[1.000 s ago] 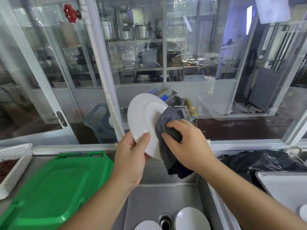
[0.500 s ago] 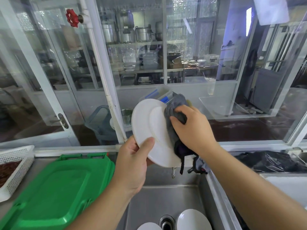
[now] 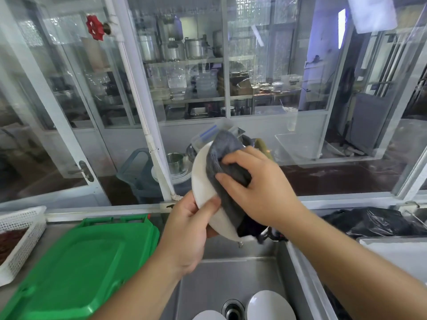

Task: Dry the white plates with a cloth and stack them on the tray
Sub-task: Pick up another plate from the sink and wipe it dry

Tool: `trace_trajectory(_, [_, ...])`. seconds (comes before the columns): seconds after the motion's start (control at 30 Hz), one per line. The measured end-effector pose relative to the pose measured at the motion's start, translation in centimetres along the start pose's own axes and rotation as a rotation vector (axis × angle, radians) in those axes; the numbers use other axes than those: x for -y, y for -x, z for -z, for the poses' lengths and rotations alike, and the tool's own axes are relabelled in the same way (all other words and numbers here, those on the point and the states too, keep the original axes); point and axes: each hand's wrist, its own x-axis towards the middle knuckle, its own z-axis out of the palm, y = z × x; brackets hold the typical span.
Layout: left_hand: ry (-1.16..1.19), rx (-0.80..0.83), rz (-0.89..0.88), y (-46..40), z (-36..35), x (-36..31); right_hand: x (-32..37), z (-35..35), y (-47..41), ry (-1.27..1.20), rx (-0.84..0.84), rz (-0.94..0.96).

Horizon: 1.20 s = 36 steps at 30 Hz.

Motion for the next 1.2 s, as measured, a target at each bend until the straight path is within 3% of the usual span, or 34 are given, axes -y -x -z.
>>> trace_trajectory(0.17, [-0.144, 0.071, -0.038, 0.3, 0.4, 0.2, 0.0, 1.1, -3.4, 0.089, -0.007, 0.016])
trace_trajectory(0.43, [-0.073, 0.009, -0.097, 1.0, 1.3, 0.4, -5.2, 1.5, -5.5, 0.08, 0.052, -0.38])
trace_trajectory(0.57, [-0.002, -0.027, -0.126, 0.8, 1.4, -0.5, -6.9, 1.2, -3.3, -0.223, 0.038, -0.592])
trace_trajectory(0.73, [0.158, -0.083, -0.129, 0.2, 1.1, -0.8, -7.2, -1.1, 0.7, -0.892, 0.015, -0.994])
trace_trajectory(0.9, [0.214, -0.091, -0.096, 0.1, 0.0, -0.1, -6.8, -4.5, 3.6, -1.275, -0.064, -1.059])
trace_trajectory(1.2, [0.2, 0.031, 0.094, -1.0, 2.4, -2.6, -8.8, -2.5, 3.1, -1.286, -0.101, -1.013])
